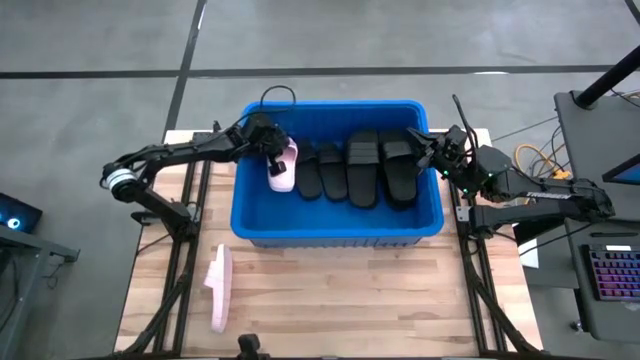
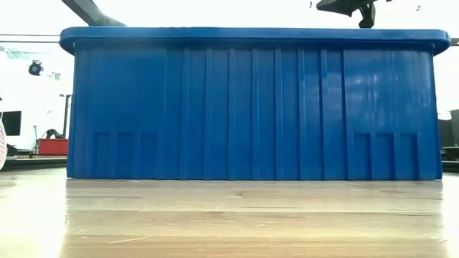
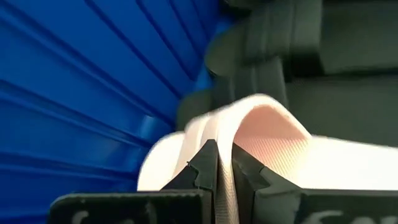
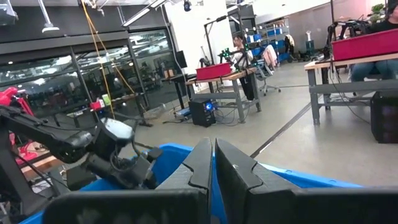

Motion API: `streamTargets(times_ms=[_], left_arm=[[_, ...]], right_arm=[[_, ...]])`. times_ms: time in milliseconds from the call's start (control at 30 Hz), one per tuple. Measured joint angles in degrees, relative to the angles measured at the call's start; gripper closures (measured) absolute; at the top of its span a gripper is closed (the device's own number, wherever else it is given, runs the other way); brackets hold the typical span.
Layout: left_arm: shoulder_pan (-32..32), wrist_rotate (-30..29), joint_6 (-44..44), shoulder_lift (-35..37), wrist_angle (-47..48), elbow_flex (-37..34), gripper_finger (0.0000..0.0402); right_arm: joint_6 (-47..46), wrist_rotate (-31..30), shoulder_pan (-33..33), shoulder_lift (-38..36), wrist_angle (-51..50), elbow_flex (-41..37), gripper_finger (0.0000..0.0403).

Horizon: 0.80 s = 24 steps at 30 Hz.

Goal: Pick and place slides into bin
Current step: Put the right pink slide into the bin

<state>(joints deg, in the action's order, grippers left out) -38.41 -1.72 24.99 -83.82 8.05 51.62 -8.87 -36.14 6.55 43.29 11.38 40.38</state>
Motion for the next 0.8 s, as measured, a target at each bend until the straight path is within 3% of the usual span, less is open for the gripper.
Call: streamTargets(times_ms=[333,800], left_arm=[[0.08,-4.83,1.31,3.23,6.65,1.49,0.0401],[0.21,-4.87,1.07,-6.16,5.99,1.31,0.0401]], right_arm=[[0.35,0.04,0.0,0.02,-0.39,0.0,0.039],[1.43,0.04,0.0,0.02,-0.42,0.0,0.039]])
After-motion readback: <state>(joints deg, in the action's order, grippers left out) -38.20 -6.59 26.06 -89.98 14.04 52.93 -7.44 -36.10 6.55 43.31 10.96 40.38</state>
